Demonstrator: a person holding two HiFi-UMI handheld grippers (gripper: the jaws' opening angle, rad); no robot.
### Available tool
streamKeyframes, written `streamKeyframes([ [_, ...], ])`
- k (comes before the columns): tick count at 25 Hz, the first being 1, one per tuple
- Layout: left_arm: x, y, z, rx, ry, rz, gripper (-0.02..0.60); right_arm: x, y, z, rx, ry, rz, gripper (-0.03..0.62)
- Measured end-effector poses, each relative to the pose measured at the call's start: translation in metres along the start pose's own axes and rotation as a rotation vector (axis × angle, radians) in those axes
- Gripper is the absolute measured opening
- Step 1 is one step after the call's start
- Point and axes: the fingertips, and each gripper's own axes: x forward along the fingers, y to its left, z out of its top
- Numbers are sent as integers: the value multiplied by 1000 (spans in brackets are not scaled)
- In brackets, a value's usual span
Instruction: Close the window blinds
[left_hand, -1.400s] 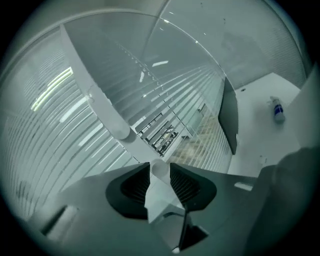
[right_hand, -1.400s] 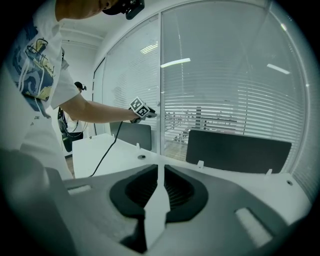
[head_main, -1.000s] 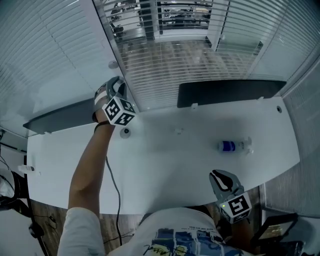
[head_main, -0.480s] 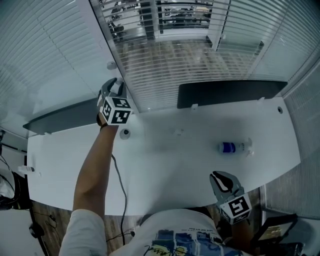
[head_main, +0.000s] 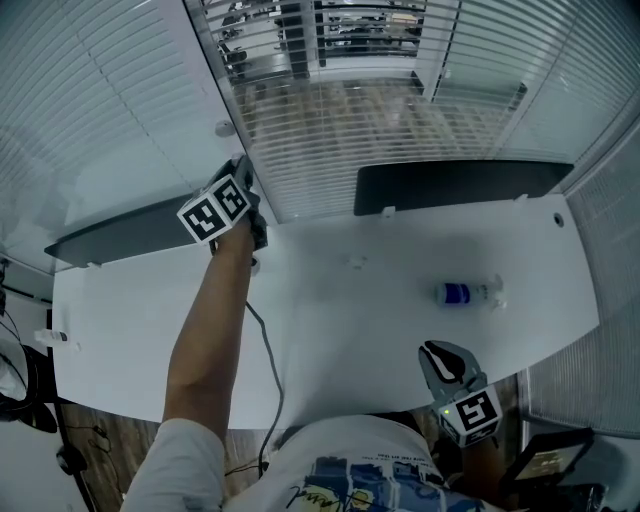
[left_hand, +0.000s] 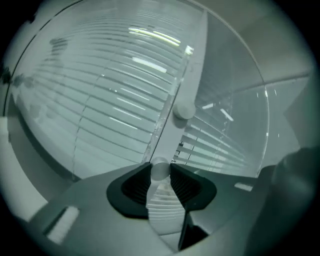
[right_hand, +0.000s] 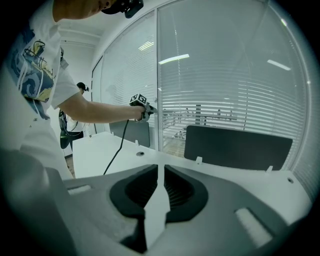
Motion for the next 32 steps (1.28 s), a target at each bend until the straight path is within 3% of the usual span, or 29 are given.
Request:
streamKeyframes([
  [3, 0, 3, 0, -249, -35, -57, 132, 1, 1, 1, 3, -2, 0, 29],
  [5, 1, 5, 0, -361, -57, -84, 132, 2, 1, 2, 7, 2, 2, 29],
  [6, 2, 5, 1, -365, -63, -87, 132, 2, 2, 3, 8, 2, 2, 29],
  [8, 3, 3, 1, -280, -61, -79, 134, 2, 1, 4, 8, 1, 0, 29],
  [10, 3, 0, -1, -159, -44, -76, 155, 1, 1, 4, 6, 1, -6, 29],
  [11, 3, 0, -1, -90, -30, -75, 202, 1, 1, 5, 5, -1, -9, 29],
  [13, 0, -1, -3, 106, 4, -54, 265, 0, 1, 6, 8, -7, -12, 28],
  [17, -7, -4, -1, 639, 47, 30, 261, 0, 0, 4, 16, -3, -18, 29],
  [22, -7, -14, -4, 1124, 54, 71, 198, -2, 3, 7, 12, -8, -19, 29],
  [28, 5, -18, -14, 1602, 106, 105, 198, -7, 1, 6, 14, 1, -29, 29],
  [30, 7, -19, -15, 1718, 113, 112, 185, -8, 0, 6, 14, 2, -31, 29],
  [32, 9, -19, -14, 1786, 119, 119, 165, -8, 0, 7, 16, 0, -33, 29],
])
